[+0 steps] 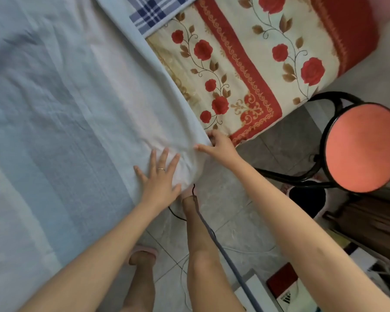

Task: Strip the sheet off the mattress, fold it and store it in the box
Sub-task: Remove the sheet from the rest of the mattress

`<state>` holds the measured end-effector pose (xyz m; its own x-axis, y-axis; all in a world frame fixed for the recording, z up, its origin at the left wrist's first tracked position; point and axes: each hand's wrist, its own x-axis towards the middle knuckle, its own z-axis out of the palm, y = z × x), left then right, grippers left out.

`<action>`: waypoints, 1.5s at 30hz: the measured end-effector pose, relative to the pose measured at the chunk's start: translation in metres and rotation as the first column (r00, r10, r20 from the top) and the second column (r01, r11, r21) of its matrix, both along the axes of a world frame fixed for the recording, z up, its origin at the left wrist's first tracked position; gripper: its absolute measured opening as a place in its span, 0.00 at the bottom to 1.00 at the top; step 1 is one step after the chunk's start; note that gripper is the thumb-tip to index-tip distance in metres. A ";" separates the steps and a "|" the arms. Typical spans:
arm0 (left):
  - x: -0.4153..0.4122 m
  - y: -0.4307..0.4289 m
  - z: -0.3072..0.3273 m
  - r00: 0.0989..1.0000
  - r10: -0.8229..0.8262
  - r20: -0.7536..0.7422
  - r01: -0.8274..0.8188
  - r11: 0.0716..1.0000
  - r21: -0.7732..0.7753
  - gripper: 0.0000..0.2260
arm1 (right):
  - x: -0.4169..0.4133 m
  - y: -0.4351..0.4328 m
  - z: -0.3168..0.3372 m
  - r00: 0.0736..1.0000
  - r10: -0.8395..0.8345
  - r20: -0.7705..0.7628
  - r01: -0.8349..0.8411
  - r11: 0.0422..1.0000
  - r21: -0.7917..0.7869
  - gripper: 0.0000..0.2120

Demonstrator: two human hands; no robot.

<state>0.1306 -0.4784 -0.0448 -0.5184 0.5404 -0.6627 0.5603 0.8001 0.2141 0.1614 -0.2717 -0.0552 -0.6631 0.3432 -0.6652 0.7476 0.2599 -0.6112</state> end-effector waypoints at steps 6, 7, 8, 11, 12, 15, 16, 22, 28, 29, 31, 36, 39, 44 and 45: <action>0.010 -0.002 -0.002 1.000 -0.010 -0.008 0.009 1.000 -0.021 0.36 | 0.027 0.019 -0.001 0.934 0.341 0.110 -0.323 0.934 -0.153 0.20; 0.011 -0.003 -0.003 1.000 -0.019 -0.014 0.018 0.999 -0.028 0.37 | 0.029 0.024 0.002 0.928 0.355 0.114 -0.334 0.927 -0.173 0.18; 0.011 -0.003 -0.004 0.999 -0.028 -0.021 0.028 0.999 -0.032 0.37 | 0.031 0.030 0.005 0.932 0.347 0.104 -0.324 0.926 -0.192 0.16; 0.012 -0.007 -0.009 0.998 -0.059 -0.021 0.058 0.998 -0.038 0.40 | 0.040 0.041 0.005 0.970 0.210 0.126 -0.193 0.972 -0.135 0.09; 0.013 -0.009 -0.011 0.997 -0.079 -0.012 0.078 0.996 -0.049 0.41 | 0.046 0.039 0.001 0.975 0.163 0.152 -0.162 0.987 -0.023 0.08; 0.014 -0.012 -0.016 0.994 -0.106 0.018 0.107 0.992 -0.063 0.42 | 0.071 0.020 -0.013 0.971 -0.118 0.206 0.024 0.912 0.409 0.07; 0.015 -0.012 -0.018 0.995 -0.098 0.028 0.099 0.994 -0.052 0.42 | 0.076 0.012 -0.012 0.951 -0.270 0.149 0.174 0.869 0.463 0.06; -0.001 -0.027 -0.026 0.995 -0.076 -0.065 0.085 0.985 0.148 0.34 | 0.029 -0.017 -0.009 0.858 0.418 -0.299 -0.094 0.700 0.708 0.17; -0.093 -0.052 -0.043 0.948 0.244 -0.202 -0.218 0.965 0.143 0.36 | -0.067 -0.019 -0.044 0.413 0.911 0.004 -0.656 0.295 0.695 0.28; -0.116 -0.055 -0.045 0.922 0.318 -0.222 -0.293 0.946 0.138 0.39 | -0.091 -0.013 -0.045 0.415 0.908 0.056 -0.673 0.264 0.691 0.32; -0.165 -0.063 -0.044 0.848 0.463 -0.256 -0.437 0.886 0.156 0.45 | -0.140 -0.001 -0.042 0.421 0.886 0.196 -0.723 0.197 0.662 0.39; -0.282 -0.105 -0.023 0.539 0.803 -0.253 -0.813 0.575 0.093 0.59 | -0.227 -0.001 -0.023 0.415 0.804 0.426 -0.802 0.103 0.589 0.56; -0.312 -0.132 -0.018 0.539 0.819 -0.194 -0.842 0.533 -0.089 0.64 | -0.247 -0.016 -0.011 0.501 0.726 0.471 -0.831 0.251 0.497 0.65; -0.320 -0.141 -0.019 0.593 0.798 -0.106 -0.805 0.585 -0.101 0.67 | -0.307 -0.097 0.009 0.630 0.702 0.332 -0.747 0.432 0.505 0.48; -0.322 -0.146 -0.018 0.593 0.801 -0.084 -0.804 0.585 -0.102 0.68 | -0.326 -0.112 0.013 0.564 0.746 0.353 -0.785 0.352 0.510 0.46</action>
